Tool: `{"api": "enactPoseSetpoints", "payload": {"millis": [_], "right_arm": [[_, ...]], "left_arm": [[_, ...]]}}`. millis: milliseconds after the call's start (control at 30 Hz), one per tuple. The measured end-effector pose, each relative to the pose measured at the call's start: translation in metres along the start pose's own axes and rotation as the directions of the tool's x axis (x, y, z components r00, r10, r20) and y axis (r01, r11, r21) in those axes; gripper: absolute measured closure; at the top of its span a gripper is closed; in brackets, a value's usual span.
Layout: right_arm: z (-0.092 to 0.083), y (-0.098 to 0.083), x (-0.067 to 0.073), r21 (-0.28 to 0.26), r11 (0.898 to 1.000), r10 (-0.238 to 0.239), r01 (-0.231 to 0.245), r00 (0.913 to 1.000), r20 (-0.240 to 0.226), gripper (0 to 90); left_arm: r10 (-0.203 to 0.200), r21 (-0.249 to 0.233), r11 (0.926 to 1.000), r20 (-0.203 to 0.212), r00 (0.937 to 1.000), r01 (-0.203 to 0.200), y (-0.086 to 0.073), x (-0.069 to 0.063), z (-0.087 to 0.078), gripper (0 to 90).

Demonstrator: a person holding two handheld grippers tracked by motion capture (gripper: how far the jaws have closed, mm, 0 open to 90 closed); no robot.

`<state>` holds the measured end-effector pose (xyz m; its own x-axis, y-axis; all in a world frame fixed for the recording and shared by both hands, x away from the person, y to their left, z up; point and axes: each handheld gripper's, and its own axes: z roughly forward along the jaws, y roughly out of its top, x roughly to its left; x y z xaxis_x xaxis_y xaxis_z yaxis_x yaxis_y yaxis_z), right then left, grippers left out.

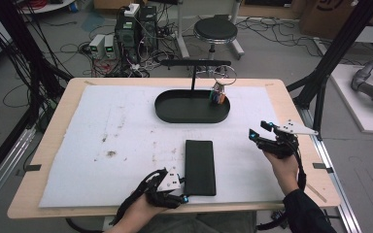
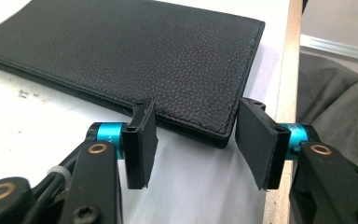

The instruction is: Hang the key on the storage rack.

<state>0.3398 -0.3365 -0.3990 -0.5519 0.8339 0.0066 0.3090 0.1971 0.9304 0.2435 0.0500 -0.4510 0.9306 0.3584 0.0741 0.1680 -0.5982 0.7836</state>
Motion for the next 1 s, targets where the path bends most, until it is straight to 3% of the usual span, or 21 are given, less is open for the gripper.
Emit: {"api": "enactPoseSetpoints", "payload": {"millis": [300, 567, 767, 900, 1000], "right_arm": [[0.001, 0.0, 0.001, 0.002, 1.0, 0.003, -0.003, 1.0, 0.0, 38.3], [0.006, 0.0, 0.005, 0.011, 1.0, -0.014, 0.014, 0.9998, -0.012, 39.9], [0.009, 0.0, 0.008, 0.015, 1.0, -0.016, 0.016, 0.9997, -0.019, 40.3], [0.009, 0.0, 0.008, 0.017, 1.0, -0.017, 0.017, 0.9997, -0.019, 40.4], [0.009, 0.0, 0.007, 0.013, 1.0, -0.015, 0.016, 0.9997, -0.018, 40.4]], "left_arm": [[0.021, -0.024, 0.9995, 0.017, 0.9996, -0.02, -0.001, 0.012, -0.009, 77.4], [0.031, -0.02, 0.9993, -0.017, 0.9994, -0.031, -0.004, 0.023, -0.015, 83.6], [0.006, -0.024, 0.9997, -0.082, 0.9966, -0.008, -0.01, 0.041, -0.021, 84.9], [-0.033, -0.027, 0.9992, -0.133, 0.9906, 0.03, -0.016, 0.057, -0.026, 85.4], [-0.083, -0.058, 0.9956, -0.16, 0.9836, 0.074, -0.021, 0.069, -0.032, 89.8]]}}
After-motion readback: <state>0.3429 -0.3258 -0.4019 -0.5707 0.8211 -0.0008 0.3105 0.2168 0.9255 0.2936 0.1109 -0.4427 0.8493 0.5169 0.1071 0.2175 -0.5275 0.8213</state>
